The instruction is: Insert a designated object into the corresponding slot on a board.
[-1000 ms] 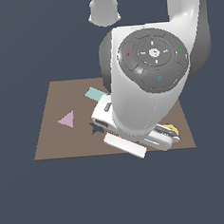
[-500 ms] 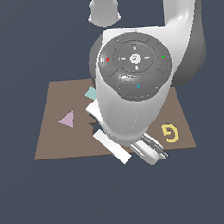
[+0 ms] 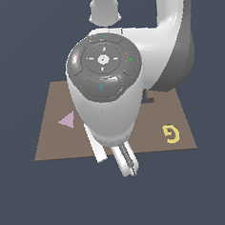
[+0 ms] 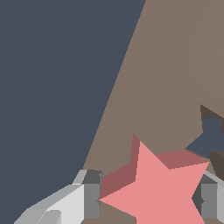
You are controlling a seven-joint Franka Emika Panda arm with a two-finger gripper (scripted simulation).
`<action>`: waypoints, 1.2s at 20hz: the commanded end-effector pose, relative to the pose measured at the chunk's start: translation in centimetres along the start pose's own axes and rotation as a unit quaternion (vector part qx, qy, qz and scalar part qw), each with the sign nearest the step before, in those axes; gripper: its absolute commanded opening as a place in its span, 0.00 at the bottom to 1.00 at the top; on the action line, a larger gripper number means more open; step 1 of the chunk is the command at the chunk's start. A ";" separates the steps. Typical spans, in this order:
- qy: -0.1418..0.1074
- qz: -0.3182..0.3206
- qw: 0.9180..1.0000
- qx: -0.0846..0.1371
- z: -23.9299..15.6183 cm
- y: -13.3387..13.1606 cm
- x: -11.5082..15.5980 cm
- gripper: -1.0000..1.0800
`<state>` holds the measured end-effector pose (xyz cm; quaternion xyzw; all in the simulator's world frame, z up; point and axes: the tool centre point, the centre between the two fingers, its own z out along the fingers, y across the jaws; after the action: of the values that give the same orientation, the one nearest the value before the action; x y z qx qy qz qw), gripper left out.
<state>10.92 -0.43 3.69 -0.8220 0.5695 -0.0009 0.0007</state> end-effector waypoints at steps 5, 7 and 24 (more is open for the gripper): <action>0.000 0.147 0.989 0.001 -0.1 1.3 1.5 0.00; 0.000 0.192 0.981 0.001 -0.2 1.8 1.9 0.00; 0.001 0.446 0.895 0.001 -0.4 5.3 2.9 0.00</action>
<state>7.16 -4.96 4.01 -0.4958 0.8685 -0.0015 0.0010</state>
